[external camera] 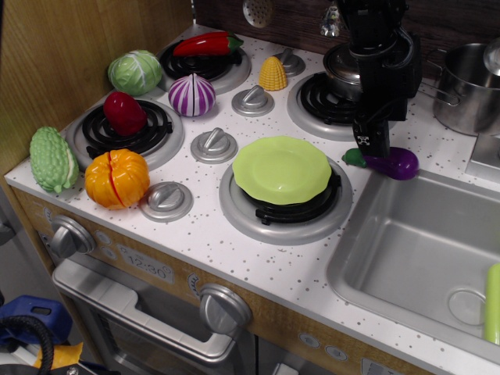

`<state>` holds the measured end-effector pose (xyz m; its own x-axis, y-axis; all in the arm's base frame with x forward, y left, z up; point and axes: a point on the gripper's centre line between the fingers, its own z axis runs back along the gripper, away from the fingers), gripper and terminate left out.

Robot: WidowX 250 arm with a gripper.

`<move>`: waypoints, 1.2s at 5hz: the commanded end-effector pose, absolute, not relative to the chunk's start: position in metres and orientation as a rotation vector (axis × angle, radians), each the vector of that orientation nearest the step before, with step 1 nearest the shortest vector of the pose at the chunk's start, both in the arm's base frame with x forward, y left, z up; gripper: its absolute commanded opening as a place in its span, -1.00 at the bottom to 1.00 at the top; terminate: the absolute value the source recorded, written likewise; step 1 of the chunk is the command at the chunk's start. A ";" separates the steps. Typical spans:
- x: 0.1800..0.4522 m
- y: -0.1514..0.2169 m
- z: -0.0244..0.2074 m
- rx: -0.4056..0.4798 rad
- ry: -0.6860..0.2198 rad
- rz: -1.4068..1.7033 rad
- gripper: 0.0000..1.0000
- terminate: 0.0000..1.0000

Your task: Put eggplant on plate

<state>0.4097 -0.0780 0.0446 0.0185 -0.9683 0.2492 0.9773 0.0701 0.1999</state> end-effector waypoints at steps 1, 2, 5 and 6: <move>0.410 -0.078 0.045 -0.031 -0.357 -1.511 1.00 -1.00; 0.413 -0.078 0.041 -0.044 -0.351 -1.519 1.00 -1.00; 0.416 -0.088 0.027 -0.059 -0.405 -1.508 1.00 -1.00; 0.415 -0.096 0.025 -0.067 -0.416 -1.496 1.00 -1.00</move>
<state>0.4103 -0.0966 0.0076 0.0341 -0.9479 0.3167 0.9790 0.0953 0.1801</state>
